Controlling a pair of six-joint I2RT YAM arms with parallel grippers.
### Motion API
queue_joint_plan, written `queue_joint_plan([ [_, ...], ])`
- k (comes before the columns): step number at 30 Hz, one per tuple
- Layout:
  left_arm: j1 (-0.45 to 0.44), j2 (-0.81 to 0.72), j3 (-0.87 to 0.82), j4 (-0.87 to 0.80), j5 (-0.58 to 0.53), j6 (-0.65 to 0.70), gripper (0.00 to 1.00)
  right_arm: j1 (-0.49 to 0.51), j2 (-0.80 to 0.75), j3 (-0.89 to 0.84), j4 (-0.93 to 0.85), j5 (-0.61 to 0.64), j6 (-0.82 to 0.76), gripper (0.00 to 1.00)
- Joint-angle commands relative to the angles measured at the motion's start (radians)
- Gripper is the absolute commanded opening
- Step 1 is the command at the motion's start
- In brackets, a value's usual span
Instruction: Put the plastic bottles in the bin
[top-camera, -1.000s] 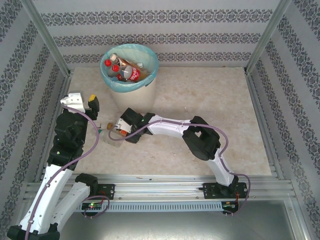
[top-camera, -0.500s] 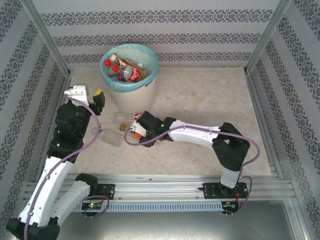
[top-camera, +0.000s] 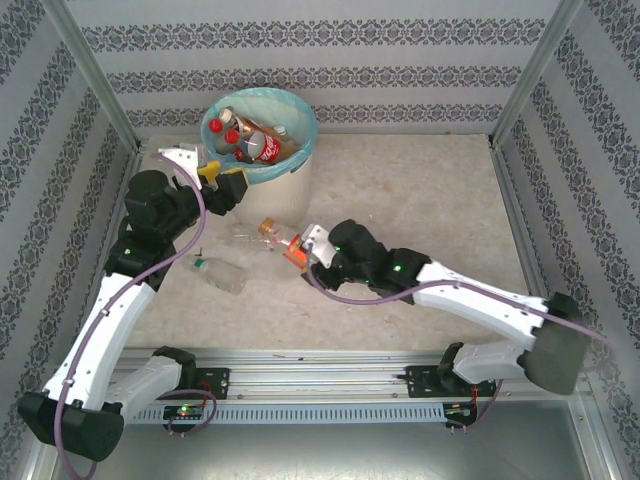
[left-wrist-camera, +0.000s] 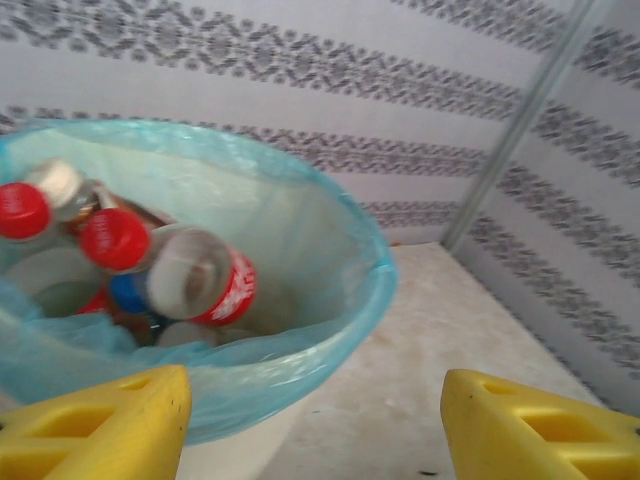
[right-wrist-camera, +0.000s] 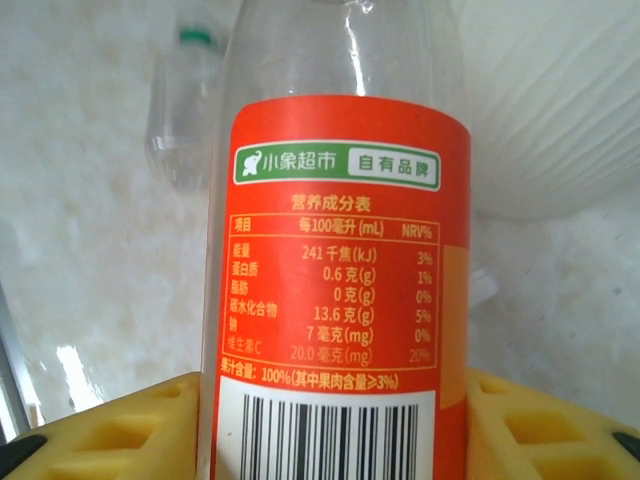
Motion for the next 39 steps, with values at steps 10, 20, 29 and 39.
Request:
queue_joint_plan([
  [10,0.003,0.122,0.051,0.334,0.394,-0.395,0.71,-0.082,-0.199,0.019,0.093,-0.094,0.068,0.42],
  [20,-0.042,0.157,0.045,0.367,0.523,-0.433,0.71,-0.090,-0.197,0.082,0.107,-0.129,0.064,0.42],
  [29,-0.080,0.170,0.036,0.368,0.568,-0.401,0.68,-0.091,-0.157,0.113,0.154,-0.179,0.059,0.43],
  [39,-0.078,0.132,0.047,0.287,0.429,-0.303,0.19,-0.091,-0.173,0.083,0.153,-0.188,0.060,0.65],
])
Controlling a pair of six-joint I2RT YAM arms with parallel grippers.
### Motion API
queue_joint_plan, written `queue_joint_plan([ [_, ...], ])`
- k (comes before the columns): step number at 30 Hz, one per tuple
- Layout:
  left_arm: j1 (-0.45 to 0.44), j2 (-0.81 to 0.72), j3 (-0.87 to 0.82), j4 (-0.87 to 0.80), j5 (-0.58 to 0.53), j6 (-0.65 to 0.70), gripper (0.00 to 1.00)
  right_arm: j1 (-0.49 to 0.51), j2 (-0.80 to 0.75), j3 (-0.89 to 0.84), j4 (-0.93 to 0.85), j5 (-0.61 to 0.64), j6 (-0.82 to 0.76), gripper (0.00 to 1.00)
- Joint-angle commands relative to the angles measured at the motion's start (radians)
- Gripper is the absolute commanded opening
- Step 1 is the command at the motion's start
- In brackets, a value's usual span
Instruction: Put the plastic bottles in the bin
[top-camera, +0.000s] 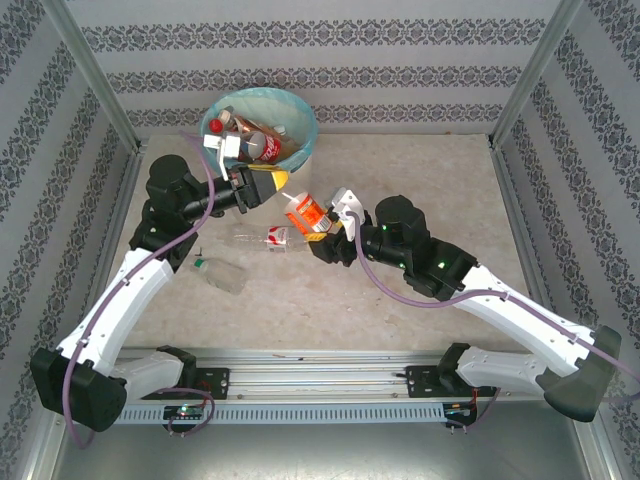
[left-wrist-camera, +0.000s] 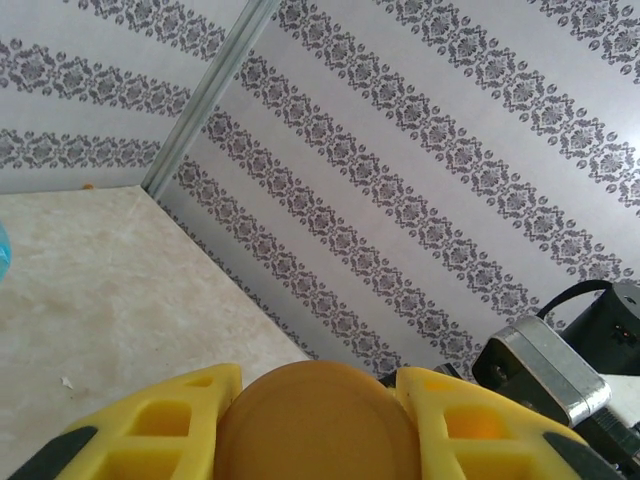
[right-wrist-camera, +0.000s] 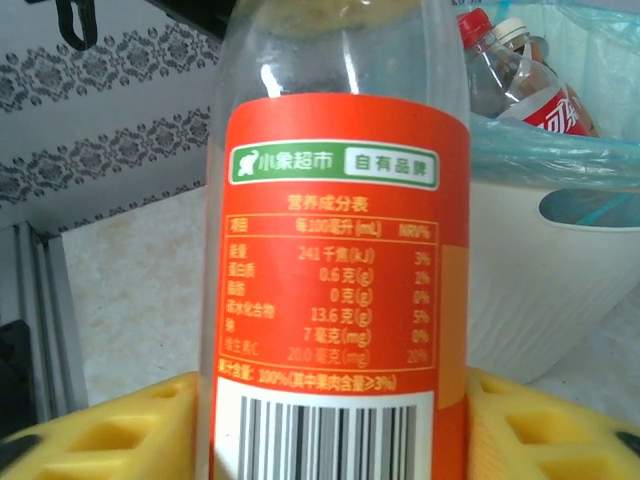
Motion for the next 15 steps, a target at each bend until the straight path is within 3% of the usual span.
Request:
queue_joint_plan([
  [1,0.000,-0.019,0.026,0.001,-0.102,0.076,0.16,-0.002,-0.027,-0.004,0.041,-0.001,0.013,0.76],
  [3,0.001,-0.024,0.042,0.002,-0.183,0.103,0.05,-0.002,-0.038,-0.020,0.054,0.076,0.021,0.98],
  [4,0.001,-0.026,0.056,0.001,-0.243,0.123,0.00,-0.002,-0.044,-0.028,0.056,0.128,0.023,0.98],
  [7,0.003,0.003,0.125,-0.015,-0.414,0.214,0.00,-0.002,-0.056,-0.040,0.048,0.246,0.019,0.98],
  [11,0.007,0.105,0.244,-0.010,-0.611,0.354,0.00,-0.002,-0.065,-0.050,0.043,0.249,-0.002,0.98],
  [15,0.018,0.244,0.334,0.046,-0.711,0.484,0.00,-0.002,-0.056,-0.058,0.031,0.258,-0.006,0.98],
])
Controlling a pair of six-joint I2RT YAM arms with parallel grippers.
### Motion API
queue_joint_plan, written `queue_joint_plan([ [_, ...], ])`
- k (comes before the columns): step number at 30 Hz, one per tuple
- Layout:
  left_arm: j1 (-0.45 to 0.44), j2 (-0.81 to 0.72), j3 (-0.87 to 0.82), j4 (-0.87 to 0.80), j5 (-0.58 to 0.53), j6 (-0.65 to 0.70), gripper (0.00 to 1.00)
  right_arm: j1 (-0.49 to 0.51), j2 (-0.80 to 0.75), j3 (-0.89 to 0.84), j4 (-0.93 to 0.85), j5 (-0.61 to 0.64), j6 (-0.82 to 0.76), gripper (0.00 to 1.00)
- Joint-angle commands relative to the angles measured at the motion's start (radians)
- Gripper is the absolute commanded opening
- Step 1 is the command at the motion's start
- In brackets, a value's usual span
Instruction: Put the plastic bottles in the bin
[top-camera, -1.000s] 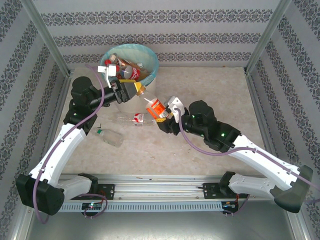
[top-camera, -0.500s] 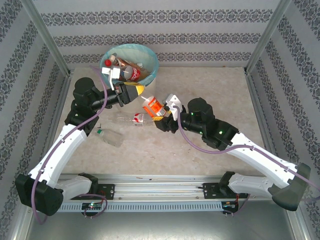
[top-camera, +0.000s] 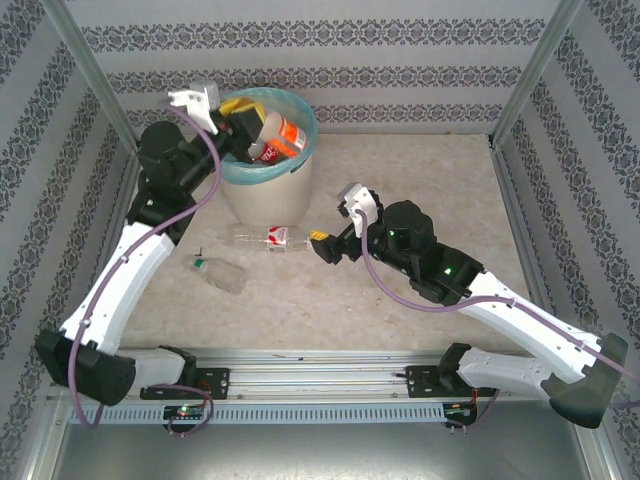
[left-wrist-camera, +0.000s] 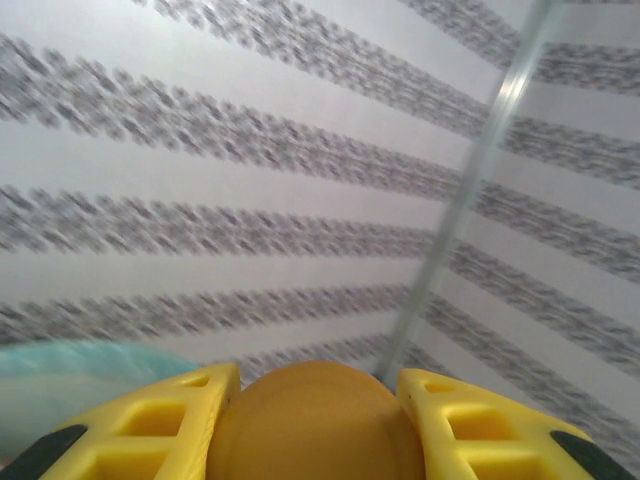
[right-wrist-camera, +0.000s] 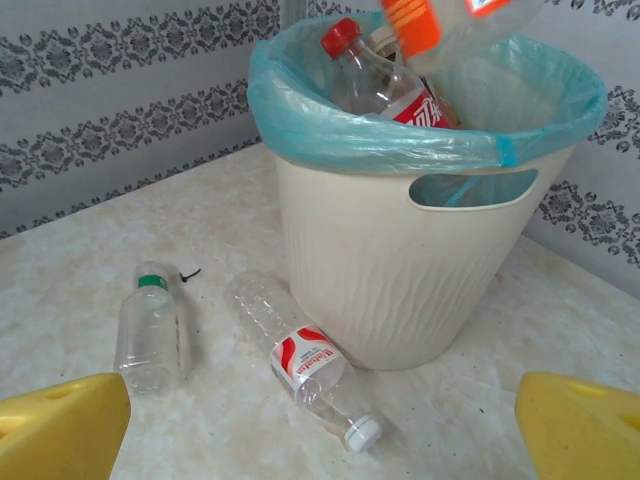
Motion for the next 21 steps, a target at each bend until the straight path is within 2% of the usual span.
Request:
queue_joint_plan([
  [1,0.012,0.120,0.073,0.053,-0.176,0.184,0.00,-0.003,-0.003,-0.016,0.015,0.042,-0.009,0.98],
  [6,0.031,0.299,0.202,0.085,-0.246,0.230,0.00,-0.003,0.009,-0.019,-0.001,0.039,-0.024,0.98],
  [15,0.090,0.519,0.351,0.125,-0.228,0.098,0.00,-0.003,0.026,-0.026,-0.017,0.060,-0.044,0.98],
  [16,0.095,0.531,0.363,0.111,-0.220,0.087,0.03,-0.003,0.028,-0.025,-0.017,0.060,-0.045,0.98],
  [21,0.118,0.548,0.394,0.040,-0.222,0.048,0.50,-0.004,0.052,-0.013,-0.022,0.047,-0.040,0.98],
])
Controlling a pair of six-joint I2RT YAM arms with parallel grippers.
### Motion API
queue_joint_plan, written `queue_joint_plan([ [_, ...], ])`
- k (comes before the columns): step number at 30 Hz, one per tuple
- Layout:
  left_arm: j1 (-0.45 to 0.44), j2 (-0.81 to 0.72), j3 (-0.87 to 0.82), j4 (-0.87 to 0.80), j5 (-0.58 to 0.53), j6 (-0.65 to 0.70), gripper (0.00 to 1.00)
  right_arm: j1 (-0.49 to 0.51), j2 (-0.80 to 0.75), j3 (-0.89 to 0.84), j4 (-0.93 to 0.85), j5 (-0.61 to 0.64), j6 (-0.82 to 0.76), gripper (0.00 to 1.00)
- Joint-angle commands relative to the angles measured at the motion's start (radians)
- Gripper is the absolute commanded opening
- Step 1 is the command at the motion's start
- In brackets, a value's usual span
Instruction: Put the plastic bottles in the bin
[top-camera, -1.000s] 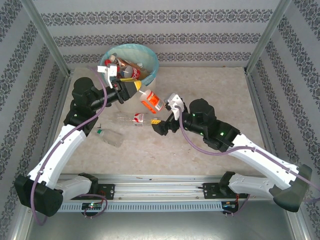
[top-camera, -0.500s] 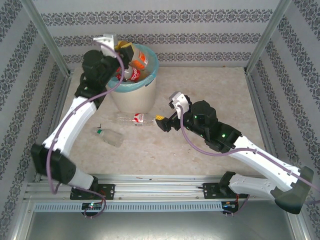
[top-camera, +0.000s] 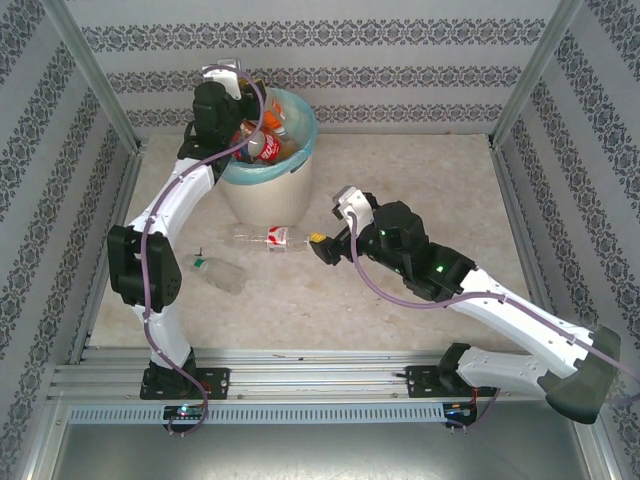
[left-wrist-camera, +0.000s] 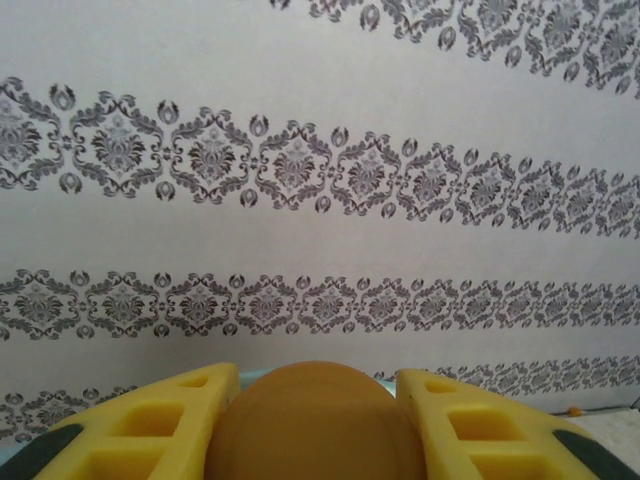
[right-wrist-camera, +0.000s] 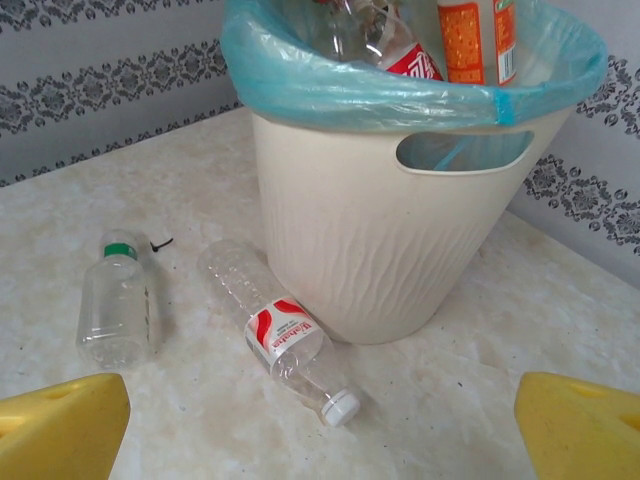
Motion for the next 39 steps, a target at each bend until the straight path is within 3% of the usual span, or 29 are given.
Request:
queue_joint_plan([
  [1,0.024,-0.019,0.050,-0.004,-0.004,-0.039,0.53,-0.004,0.016,0.002,-0.011,0.007,-0.007,0.98],
  [8,0.032,-0.085,0.034,-0.016,-0.027,-0.003,0.60,-0.003,0.040,0.017,-0.014,-0.013,0.006,0.98],
  [16,0.032,-0.090,0.048,-0.096,0.031,0.017,0.48,-0.003,0.055,0.024,-0.010,-0.022,0.026,0.98],
  [21,0.031,-0.070,0.082,-0.215,0.084,0.011,0.47,-0.003,0.082,0.044,-0.023,-0.024,0.035,0.98],
  [27,0.012,-0.186,0.026,-0.233,0.110,0.019,0.48,-0.005,0.245,0.173,-0.167,-0.020,0.011,0.98],
  [31,-0.015,-0.340,-0.098,-0.239,0.102,0.047,0.51,0.009,0.357,0.218,-0.137,-0.216,-0.014,0.98],
  [39,-0.017,-0.794,-0.610,-0.192,-0.090,-0.023,0.59,0.169,0.711,0.433,-0.088,-0.232,-0.077,0.98],
])
